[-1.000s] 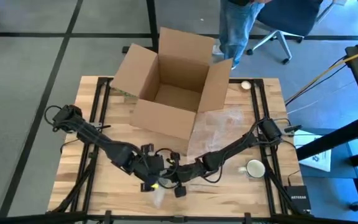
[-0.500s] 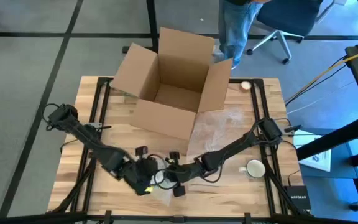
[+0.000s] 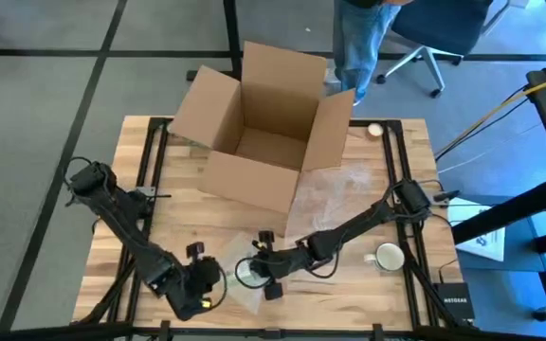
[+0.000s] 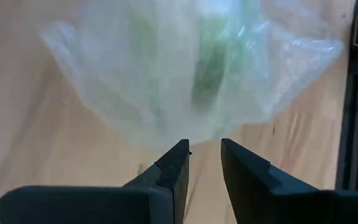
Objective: Wrap mug
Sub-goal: Wrap the green mug with bubble wrap
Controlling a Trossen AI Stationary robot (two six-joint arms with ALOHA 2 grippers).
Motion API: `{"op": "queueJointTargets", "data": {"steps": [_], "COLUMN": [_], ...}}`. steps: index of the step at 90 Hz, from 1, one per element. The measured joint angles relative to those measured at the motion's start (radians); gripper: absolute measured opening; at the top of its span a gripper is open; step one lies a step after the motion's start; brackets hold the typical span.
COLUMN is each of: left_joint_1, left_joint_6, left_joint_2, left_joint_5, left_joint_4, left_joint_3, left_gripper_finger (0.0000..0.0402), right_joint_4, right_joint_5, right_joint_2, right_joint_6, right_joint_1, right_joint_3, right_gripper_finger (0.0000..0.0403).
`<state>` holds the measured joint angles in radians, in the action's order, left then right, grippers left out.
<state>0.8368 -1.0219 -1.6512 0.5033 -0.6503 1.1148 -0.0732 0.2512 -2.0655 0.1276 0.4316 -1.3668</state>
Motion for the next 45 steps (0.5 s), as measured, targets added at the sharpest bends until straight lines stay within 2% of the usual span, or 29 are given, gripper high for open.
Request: {"op": "queueJointTargets", "data": {"steps": [11,29,45], "left_joint_1": [-0.012,-0.063,-0.092], "left_joint_6": [0.018,0.102,0.119], "left_joint_2": [0.000,0.000,-0.001], "left_joint_5": [0.044,0.036,0.035], "left_joint_4": [0.196,0.469,0.518], "left_joint_3": [-0.104,-0.231,-0.280], "left_gripper_finger": [0.0075,0.0075,0.0075], "right_joint_4": [0.002,-0.001,0.015], "right_joint_5": [0.000,0.000,-0.016], "right_joint_2": [0.000,0.003,0.003], "right_joint_6": [0.014,0.026,0.026], "right_joint_1": [0.000,0.001,0.000], "right_joint_3": [0.000,-0.001,-0.017], "right_gripper_finger": [0.0000,0.0000,0.0000]}}
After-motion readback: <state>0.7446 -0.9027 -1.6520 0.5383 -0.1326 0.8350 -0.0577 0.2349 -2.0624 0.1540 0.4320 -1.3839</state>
